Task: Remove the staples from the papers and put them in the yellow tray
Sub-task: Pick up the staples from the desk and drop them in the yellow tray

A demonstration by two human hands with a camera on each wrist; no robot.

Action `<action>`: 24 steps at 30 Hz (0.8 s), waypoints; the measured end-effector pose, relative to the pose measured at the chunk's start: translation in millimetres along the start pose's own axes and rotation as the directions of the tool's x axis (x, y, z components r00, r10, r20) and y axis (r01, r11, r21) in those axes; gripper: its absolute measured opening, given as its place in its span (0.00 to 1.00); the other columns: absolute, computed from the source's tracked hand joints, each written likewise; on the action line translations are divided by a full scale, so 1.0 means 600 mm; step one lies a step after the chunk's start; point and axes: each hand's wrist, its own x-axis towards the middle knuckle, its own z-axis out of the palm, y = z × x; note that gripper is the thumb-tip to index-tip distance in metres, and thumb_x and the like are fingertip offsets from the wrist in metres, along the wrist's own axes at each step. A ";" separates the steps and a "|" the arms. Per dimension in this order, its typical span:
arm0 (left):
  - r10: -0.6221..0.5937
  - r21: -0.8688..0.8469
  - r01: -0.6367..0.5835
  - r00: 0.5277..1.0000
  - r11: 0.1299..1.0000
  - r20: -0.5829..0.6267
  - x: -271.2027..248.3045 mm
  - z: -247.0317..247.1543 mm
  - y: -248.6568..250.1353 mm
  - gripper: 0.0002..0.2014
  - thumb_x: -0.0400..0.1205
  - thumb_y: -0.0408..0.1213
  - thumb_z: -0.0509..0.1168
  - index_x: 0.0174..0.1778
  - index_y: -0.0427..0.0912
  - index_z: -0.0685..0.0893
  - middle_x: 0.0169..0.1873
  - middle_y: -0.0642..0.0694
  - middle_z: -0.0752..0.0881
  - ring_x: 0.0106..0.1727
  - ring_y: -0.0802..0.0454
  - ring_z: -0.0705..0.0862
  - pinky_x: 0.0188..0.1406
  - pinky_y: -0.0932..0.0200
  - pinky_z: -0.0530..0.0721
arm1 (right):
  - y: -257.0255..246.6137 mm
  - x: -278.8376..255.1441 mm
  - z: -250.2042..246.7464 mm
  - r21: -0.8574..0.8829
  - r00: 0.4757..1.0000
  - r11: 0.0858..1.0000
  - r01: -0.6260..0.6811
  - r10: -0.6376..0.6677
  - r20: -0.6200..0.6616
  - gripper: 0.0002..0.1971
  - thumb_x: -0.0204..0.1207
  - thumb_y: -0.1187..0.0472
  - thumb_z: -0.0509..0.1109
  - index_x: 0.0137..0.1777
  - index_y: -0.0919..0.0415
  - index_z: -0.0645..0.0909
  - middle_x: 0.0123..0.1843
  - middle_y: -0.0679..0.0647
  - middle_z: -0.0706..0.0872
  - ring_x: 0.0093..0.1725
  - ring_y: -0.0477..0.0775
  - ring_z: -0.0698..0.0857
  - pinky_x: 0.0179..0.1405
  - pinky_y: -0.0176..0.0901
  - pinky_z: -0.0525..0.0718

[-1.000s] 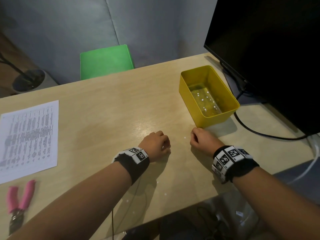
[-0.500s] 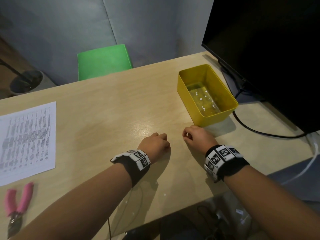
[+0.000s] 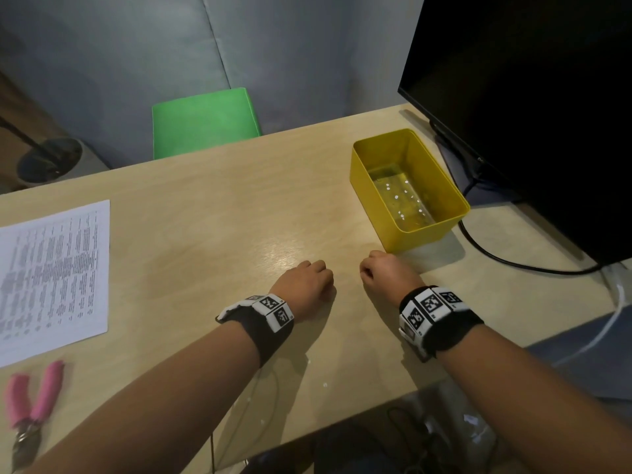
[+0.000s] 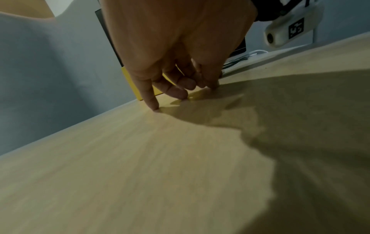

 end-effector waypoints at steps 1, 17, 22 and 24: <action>-0.019 -0.031 0.019 1.000 0.999 -0.004 -0.001 0.001 -0.001 0.14 0.83 0.43 0.58 0.58 0.39 0.80 0.56 0.42 0.79 0.56 0.41 0.77 0.46 0.52 0.74 | -0.001 0.000 0.002 -0.003 1.000 1.000 -0.006 0.006 0.004 0.13 0.82 0.60 0.58 0.54 0.62 0.84 0.53 0.57 0.82 0.47 0.58 0.83 0.49 0.53 0.85; 0.048 0.117 -0.046 0.999 0.992 -0.009 -0.003 0.021 -0.004 0.16 0.86 0.39 0.50 0.60 0.39 0.80 0.58 0.42 0.80 0.59 0.42 0.75 0.55 0.52 0.72 | 0.012 0.002 0.004 0.193 0.989 0.970 -0.148 0.144 0.034 0.02 0.78 0.61 0.58 0.45 0.58 0.71 0.43 0.56 0.79 0.42 0.59 0.79 0.43 0.51 0.77; 0.050 0.081 -0.050 0.999 0.995 0.001 0.003 0.022 -0.006 0.14 0.86 0.40 0.50 0.59 0.39 0.77 0.58 0.43 0.79 0.59 0.43 0.74 0.58 0.53 0.71 | 0.017 -0.003 0.006 0.268 0.991 0.955 -0.123 0.130 -0.010 0.02 0.79 0.62 0.60 0.45 0.59 0.72 0.42 0.56 0.79 0.41 0.58 0.78 0.39 0.46 0.73; 0.002 -0.067 -0.005 0.999 0.998 -0.041 0.003 0.023 -0.012 0.11 0.85 0.41 0.53 0.55 0.39 0.77 0.54 0.43 0.79 0.56 0.44 0.75 0.51 0.56 0.70 | 0.020 -0.008 0.007 0.304 0.993 0.947 -0.101 0.117 -0.033 0.02 0.79 0.63 0.61 0.46 0.60 0.74 0.43 0.56 0.79 0.42 0.57 0.78 0.40 0.45 0.74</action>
